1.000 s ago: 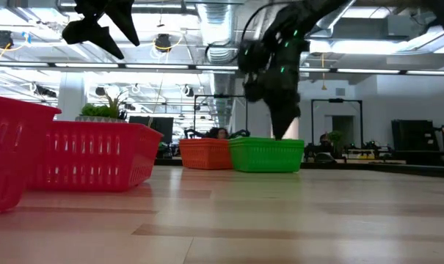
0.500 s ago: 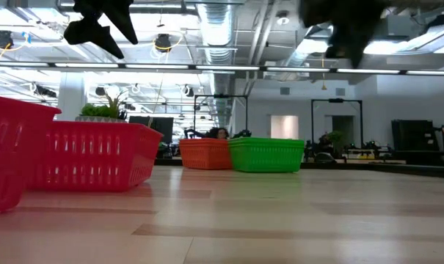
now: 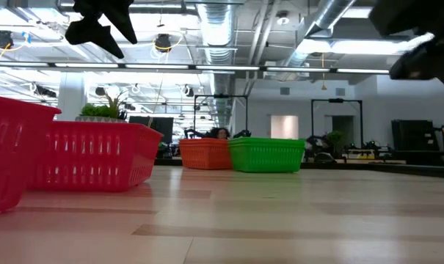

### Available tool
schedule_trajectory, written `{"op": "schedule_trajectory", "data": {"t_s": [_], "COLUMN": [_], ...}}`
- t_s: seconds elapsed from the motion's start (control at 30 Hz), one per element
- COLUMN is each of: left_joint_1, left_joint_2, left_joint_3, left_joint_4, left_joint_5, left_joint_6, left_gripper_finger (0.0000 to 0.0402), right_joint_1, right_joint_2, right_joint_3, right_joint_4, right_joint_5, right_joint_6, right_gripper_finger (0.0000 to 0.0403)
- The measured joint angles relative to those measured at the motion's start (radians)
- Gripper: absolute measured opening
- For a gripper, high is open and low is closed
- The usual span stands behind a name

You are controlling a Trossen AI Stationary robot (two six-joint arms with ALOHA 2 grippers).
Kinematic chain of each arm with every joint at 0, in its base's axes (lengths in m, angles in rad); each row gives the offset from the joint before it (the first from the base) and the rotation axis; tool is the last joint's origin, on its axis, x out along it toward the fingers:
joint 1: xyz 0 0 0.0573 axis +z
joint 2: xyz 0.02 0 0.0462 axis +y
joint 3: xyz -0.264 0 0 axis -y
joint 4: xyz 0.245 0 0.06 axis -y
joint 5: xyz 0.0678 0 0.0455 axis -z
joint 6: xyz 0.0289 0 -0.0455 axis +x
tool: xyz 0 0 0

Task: Stack baskets by color
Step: Stack the right red bin on the top red bin

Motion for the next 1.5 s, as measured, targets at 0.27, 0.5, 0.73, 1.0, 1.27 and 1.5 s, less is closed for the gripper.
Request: {"op": "schedule_trajectory", "data": {"t_s": [0.27,0.5,0.73,1.0,1.27,1.5], "left_joint_1": [0.000,0.000,0.000,0.000,0.000,0.000], "left_joint_2": [0.000,0.000,0.000,0.000,0.000,0.000], "left_joint_3": [0.000,0.000,0.000,0.000,0.000,0.000], "left_joint_4": [0.000,0.000,0.000,0.000,-0.018,-0.053], "left_joint_5": [0.000,0.000,-0.001,-0.001,0.010,0.011], "left_joint_6": [-0.001,-0.001,-0.003,0.002,0.004,-0.004], "left_gripper_finger": [0.0224,0.0224,0.0224,0.0224,0.0224,0.0224], "right_joint_1": [0.044,0.044,0.046,-0.054,-0.234,-0.351], "right_joint_2": [0.000,0.000,0.000,0.000,0.000,0.000], "right_joint_3": [-0.131,-0.212,-0.230,-0.229,-0.129,-0.017], "right_joint_4": [0.097,0.140,0.230,0.312,0.408,0.576], "right_joint_5": [0.008,0.009,0.009,0.036,0.101,0.135], "right_joint_6": [0.058,0.074,0.076,0.106,0.064,-0.051], "right_gripper_finger": [0.0218,0.0199,0.0072,0.0012,0.0007,0.0006]}}
